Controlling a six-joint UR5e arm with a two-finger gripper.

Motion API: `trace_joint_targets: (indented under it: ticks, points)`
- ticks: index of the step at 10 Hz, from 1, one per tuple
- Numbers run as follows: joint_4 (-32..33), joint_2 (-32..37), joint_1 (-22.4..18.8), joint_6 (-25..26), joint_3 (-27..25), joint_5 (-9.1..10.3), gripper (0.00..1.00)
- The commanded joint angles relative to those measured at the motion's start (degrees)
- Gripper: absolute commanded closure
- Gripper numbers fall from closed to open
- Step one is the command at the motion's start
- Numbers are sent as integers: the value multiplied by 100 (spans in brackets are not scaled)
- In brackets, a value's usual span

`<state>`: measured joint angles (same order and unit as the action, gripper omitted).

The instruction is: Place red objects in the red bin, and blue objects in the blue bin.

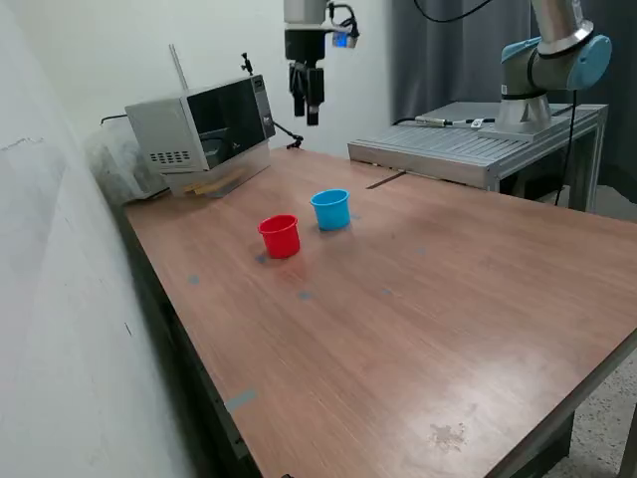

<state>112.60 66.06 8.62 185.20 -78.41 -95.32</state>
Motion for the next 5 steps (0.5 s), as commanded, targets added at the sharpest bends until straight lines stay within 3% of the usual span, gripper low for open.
trace_joint_targets:
  ticks: [1,5]
  points:
    - [-1376,1142,-273,7,-131,-21,0]
    - [-2785,2505,-686,60,-183,-13,0]
